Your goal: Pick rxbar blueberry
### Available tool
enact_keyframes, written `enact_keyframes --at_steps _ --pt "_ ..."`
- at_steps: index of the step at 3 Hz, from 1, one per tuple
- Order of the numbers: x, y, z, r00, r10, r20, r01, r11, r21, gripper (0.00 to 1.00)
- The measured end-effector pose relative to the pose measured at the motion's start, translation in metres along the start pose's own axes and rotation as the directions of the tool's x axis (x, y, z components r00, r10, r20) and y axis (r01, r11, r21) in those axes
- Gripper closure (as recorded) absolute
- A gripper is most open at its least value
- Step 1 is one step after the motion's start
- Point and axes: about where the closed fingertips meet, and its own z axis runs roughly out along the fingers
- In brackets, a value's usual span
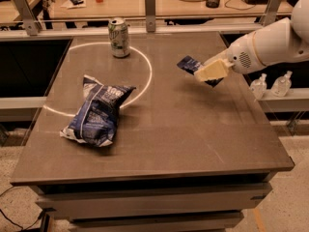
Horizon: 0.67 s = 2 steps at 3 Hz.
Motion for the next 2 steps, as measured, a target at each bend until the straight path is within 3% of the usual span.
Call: enact_keyframes --at_steps 1,2 --pt "-0.0162 0.0051 -0.0067 0.998 -0.034 0.058 0.038 0.9971 -0.067 1.0" --pt "-0.0192 0.0058 -0.0082 0.997 -0.039 0.065 0.044 0.9964 -0.072 1.0"
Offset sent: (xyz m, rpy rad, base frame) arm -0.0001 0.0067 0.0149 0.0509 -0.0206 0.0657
